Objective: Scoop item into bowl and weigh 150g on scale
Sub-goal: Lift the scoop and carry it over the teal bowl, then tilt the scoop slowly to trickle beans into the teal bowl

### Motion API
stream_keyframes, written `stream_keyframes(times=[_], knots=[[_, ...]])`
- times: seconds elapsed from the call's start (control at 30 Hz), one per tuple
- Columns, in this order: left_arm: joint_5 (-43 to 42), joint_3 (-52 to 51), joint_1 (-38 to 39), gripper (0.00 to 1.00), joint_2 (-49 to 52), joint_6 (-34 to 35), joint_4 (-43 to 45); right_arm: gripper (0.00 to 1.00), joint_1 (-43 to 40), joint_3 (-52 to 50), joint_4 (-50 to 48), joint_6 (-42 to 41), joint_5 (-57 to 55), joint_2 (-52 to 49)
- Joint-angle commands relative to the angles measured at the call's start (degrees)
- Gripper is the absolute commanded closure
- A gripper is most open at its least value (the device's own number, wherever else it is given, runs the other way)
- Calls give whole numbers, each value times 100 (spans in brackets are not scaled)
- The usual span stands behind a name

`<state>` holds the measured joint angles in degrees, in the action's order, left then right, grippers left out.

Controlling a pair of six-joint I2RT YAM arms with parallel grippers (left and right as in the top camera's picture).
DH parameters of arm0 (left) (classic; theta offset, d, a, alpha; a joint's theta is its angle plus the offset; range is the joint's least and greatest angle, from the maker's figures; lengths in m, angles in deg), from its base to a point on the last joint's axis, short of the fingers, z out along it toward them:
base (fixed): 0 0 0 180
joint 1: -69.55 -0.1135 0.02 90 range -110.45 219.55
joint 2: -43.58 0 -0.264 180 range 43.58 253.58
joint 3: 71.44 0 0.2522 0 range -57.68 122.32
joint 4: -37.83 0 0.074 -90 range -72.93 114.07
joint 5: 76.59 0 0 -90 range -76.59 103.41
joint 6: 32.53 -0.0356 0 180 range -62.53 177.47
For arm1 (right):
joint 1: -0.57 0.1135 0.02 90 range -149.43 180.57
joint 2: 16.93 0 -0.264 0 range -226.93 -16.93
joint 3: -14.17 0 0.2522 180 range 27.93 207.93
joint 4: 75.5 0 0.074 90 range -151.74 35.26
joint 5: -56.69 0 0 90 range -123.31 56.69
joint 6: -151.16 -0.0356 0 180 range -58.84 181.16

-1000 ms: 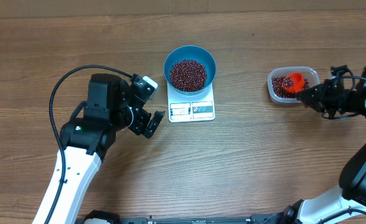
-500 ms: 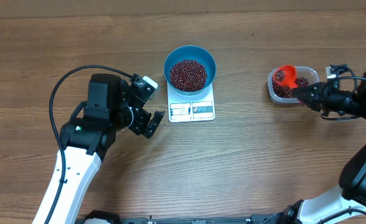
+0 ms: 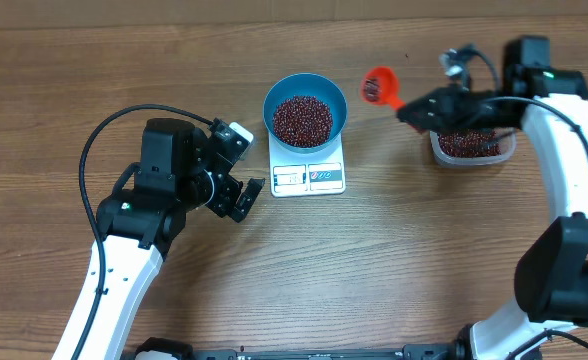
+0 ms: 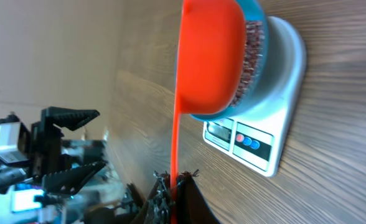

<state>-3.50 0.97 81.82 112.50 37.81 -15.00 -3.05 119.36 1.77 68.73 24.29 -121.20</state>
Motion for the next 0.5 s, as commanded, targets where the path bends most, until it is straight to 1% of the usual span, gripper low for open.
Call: stream_keyframes(times=[0.0, 0.23, 0.47], knots=[[42, 87, -26, 1, 39, 57, 9, 96, 468, 299, -168, -601, -649, 238], [42, 87, -26, 0, 39, 57, 9, 96, 1274, 319, -686, -1233, -1665, 238], [42, 85, -24, 0, 42, 57, 9, 96, 1840, 319, -896, -1276, -2420, 238]])
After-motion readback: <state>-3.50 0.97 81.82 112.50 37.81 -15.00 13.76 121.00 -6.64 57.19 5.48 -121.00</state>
